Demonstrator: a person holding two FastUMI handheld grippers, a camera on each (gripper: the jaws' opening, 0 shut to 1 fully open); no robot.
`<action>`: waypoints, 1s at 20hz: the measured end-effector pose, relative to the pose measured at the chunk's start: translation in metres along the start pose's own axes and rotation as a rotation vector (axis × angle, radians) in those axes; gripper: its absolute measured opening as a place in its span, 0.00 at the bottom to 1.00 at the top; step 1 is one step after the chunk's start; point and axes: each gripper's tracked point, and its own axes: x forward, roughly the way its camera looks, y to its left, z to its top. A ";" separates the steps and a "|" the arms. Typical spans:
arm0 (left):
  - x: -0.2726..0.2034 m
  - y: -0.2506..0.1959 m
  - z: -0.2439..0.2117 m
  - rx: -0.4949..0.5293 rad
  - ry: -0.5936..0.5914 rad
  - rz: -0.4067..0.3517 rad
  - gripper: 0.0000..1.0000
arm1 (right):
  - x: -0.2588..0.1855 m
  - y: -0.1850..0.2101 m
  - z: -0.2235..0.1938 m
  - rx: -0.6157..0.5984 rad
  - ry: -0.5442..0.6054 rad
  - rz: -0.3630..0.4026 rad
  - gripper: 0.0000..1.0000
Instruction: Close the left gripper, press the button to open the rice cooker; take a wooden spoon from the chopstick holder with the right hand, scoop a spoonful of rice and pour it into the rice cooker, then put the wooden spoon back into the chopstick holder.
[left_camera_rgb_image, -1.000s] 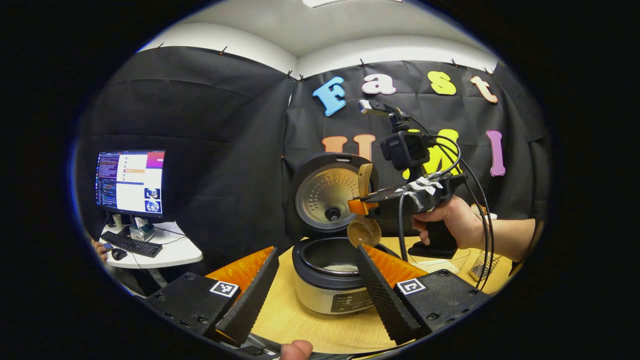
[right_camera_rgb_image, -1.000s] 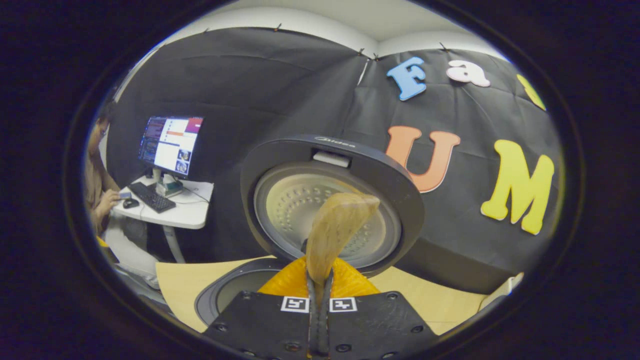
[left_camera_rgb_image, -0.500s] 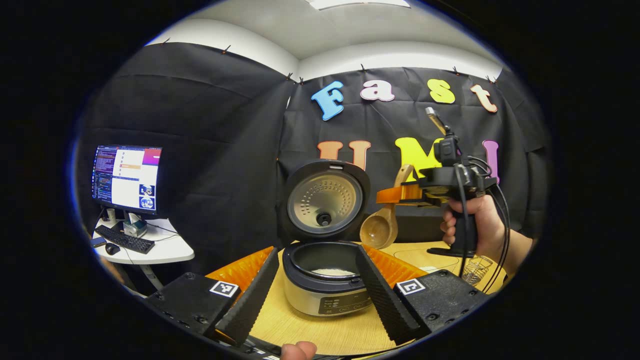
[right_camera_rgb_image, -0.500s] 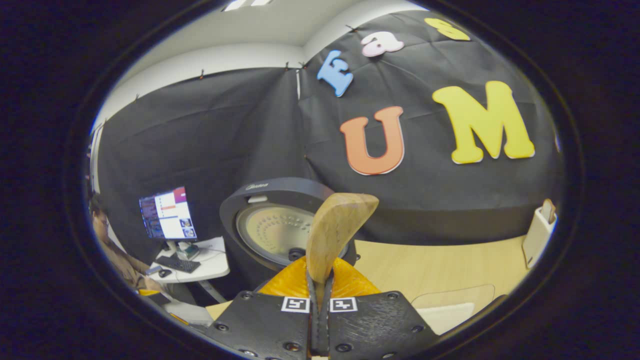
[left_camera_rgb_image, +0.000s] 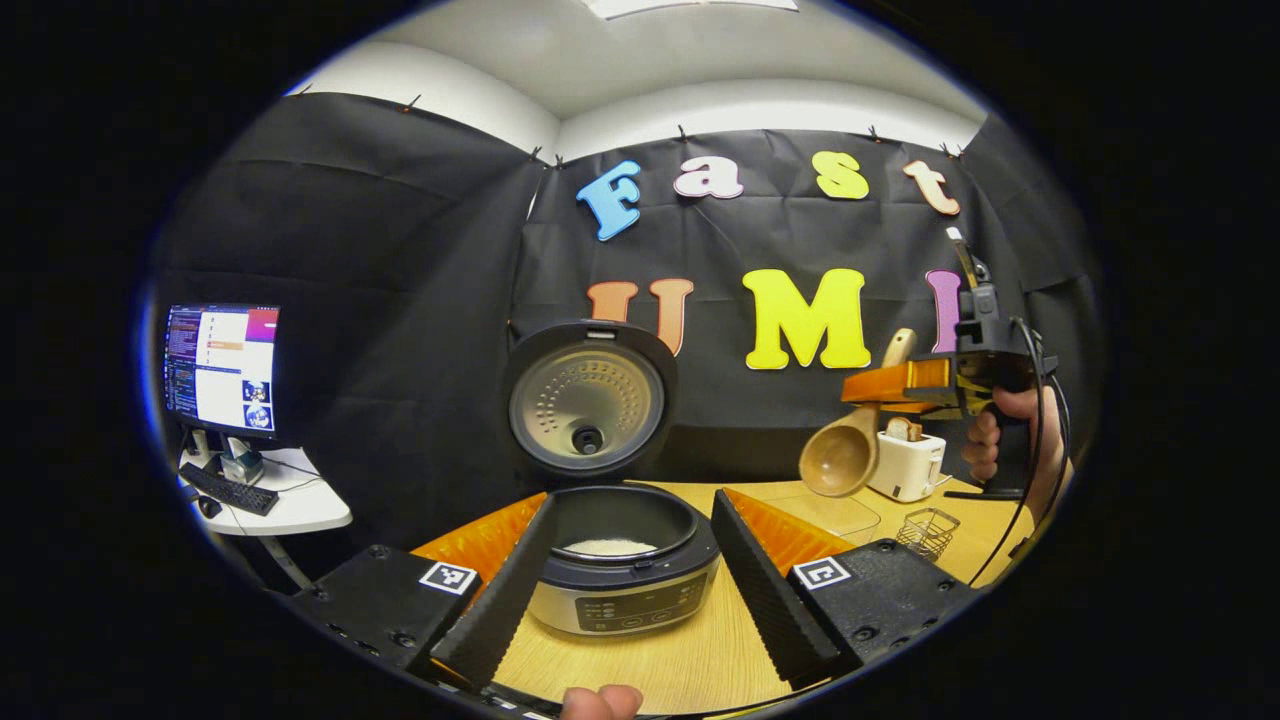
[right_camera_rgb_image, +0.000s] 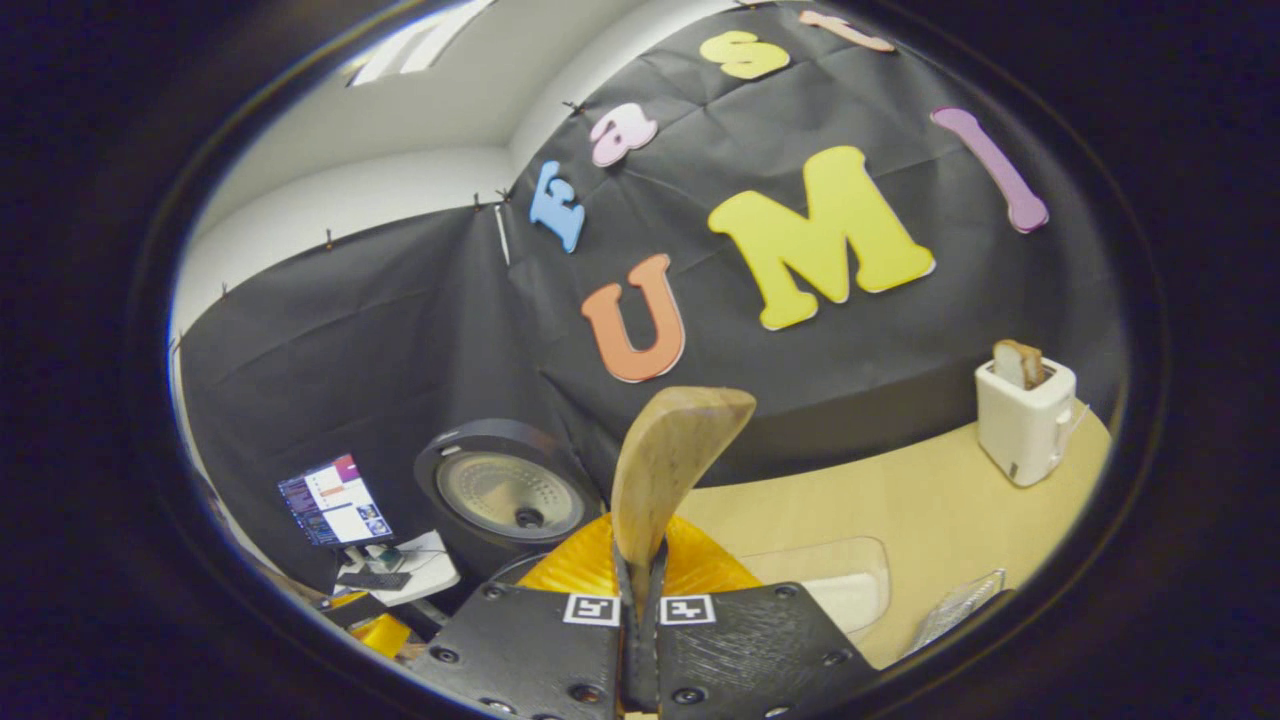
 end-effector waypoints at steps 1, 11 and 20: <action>0.001 -0.003 0.000 -0.002 -0.002 -0.003 0.99 | -0.011 -0.016 0.003 0.019 -0.010 -0.027 0.00; 0.014 -0.038 -0.010 -0.015 0.029 -0.033 0.99 | -0.102 -0.158 0.023 0.023 -0.132 -0.343 0.00; 0.014 -0.049 -0.010 -0.026 0.026 -0.062 0.99 | -0.092 -0.205 -0.021 -0.026 -0.083 -0.462 0.00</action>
